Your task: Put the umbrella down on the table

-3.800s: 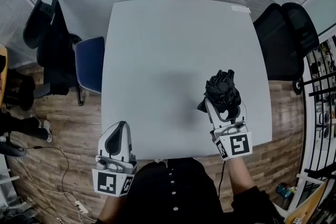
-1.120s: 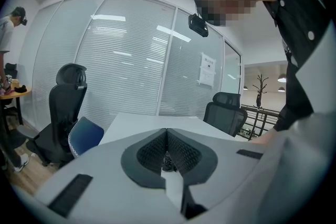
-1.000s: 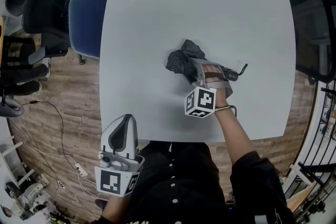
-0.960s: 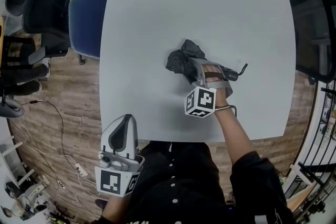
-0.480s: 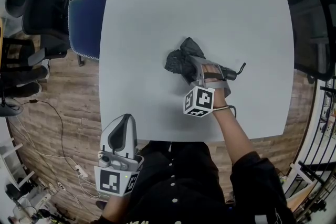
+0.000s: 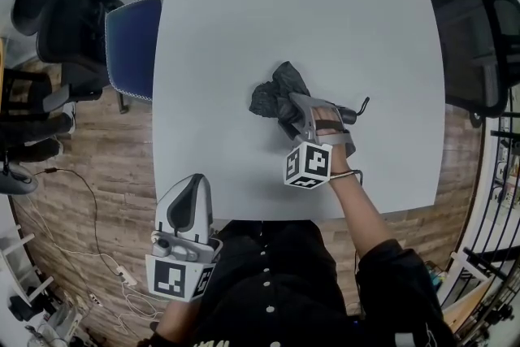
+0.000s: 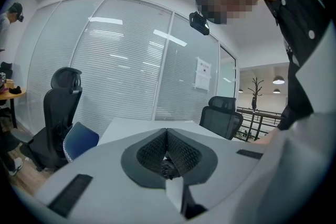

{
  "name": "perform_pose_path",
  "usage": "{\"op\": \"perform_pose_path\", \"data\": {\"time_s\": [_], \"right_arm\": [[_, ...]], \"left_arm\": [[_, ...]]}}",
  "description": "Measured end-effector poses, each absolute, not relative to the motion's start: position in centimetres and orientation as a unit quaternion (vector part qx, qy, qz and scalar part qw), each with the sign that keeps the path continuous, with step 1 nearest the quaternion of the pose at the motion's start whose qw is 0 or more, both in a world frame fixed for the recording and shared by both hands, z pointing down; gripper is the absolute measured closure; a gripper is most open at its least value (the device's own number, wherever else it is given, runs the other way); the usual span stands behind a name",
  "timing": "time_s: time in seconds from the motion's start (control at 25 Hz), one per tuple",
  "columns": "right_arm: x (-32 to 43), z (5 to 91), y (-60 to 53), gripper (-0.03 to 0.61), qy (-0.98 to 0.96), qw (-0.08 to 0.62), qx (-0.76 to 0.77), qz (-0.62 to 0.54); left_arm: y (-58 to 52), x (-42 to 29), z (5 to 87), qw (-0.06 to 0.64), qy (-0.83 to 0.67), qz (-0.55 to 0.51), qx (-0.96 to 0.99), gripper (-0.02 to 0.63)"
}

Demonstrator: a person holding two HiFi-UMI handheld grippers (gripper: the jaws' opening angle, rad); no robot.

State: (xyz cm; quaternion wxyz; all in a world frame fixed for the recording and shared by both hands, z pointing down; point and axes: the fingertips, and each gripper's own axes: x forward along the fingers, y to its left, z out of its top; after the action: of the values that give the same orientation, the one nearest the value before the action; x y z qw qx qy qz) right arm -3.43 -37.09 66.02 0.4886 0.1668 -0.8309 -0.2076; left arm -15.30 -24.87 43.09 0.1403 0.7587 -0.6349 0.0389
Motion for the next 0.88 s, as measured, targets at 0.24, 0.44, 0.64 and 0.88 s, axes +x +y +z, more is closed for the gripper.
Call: {"op": "perform_pose_path", "data": {"time_s": [0.24,0.44,0.64,0.88], "right_arm": [[-2.8,64.2,-36.5,0.252,-0.832,0.484,0.172,-0.208],[-2.1,61.8,-36.3,0.382,-0.846,0.459,0.201,-0.183],[-1.2,59.8,-36.1,0.455,-0.858,0.433,0.230,-0.155],[0.2,56.6,-35.8,0.529,-0.868,0.397,0.266,-0.133]], "left_arm": [[-25.2,-14.8,42.0,0.127,-0.625,0.030,0.769,0.600],[-25.5,-14.3,41.0,0.114,-0.617,0.021,0.778,0.600],[-25.7,-13.7,40.0,0.101,-0.609,0.014,0.787,0.600],[-25.5,-13.1,38.9,0.084,-0.603,0.003,0.794,0.600]]}}
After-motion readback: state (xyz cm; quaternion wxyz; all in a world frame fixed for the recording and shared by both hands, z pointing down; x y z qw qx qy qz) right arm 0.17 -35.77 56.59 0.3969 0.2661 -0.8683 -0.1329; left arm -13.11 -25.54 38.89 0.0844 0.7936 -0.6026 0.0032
